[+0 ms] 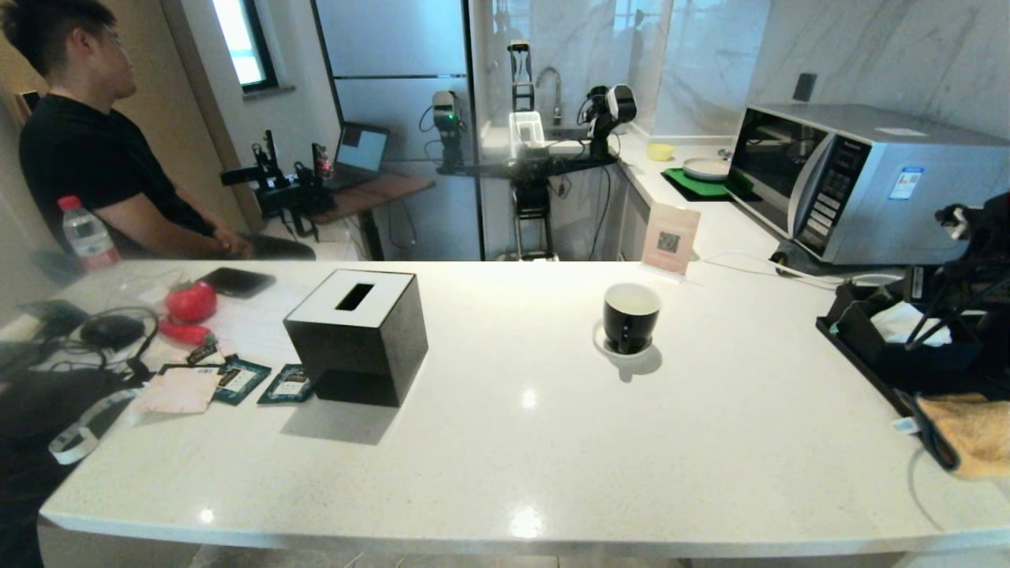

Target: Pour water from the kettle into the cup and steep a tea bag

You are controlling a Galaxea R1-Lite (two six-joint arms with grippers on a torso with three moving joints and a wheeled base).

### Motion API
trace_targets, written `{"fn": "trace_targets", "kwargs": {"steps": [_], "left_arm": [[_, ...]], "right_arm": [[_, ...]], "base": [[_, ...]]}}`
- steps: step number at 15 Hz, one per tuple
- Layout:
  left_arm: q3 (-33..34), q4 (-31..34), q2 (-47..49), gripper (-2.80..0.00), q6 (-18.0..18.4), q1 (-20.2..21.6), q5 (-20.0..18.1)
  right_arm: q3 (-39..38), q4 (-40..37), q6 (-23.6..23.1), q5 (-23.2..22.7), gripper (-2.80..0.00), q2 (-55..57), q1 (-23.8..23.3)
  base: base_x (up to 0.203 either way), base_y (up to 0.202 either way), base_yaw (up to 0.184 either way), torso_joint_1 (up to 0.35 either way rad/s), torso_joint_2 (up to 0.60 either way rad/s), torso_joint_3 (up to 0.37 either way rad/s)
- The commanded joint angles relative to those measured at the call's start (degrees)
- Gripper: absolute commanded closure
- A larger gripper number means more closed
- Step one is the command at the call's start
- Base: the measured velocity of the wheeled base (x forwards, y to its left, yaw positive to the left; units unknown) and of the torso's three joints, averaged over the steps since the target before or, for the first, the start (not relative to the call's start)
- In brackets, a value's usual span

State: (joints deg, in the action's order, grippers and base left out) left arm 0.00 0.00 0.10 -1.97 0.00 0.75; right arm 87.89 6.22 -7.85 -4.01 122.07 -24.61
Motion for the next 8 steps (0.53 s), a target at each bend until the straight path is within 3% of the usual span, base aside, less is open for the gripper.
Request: {"fn": "trace_targets", "kwargs": {"steps": [1, 8], "left_arm": [[0.0, 0.0, 0.0, 0.0, 0.0, 0.0, 0.0], [0.0, 0.0, 0.0, 0.0, 0.0, 0.0, 0.0]], "right_arm": [[0.4, 0.1, -1.5, 0.0, -2.8, 1.2, -0.1], [2.3, 0.0, -3.1, 0.1, -2.8, 3.1, -0.1]], "base": [[0.0, 0.0, 0.0, 0.0, 0.0, 0.0], [0.0, 0.0, 0.0, 0.0, 0.0, 0.0]]}}
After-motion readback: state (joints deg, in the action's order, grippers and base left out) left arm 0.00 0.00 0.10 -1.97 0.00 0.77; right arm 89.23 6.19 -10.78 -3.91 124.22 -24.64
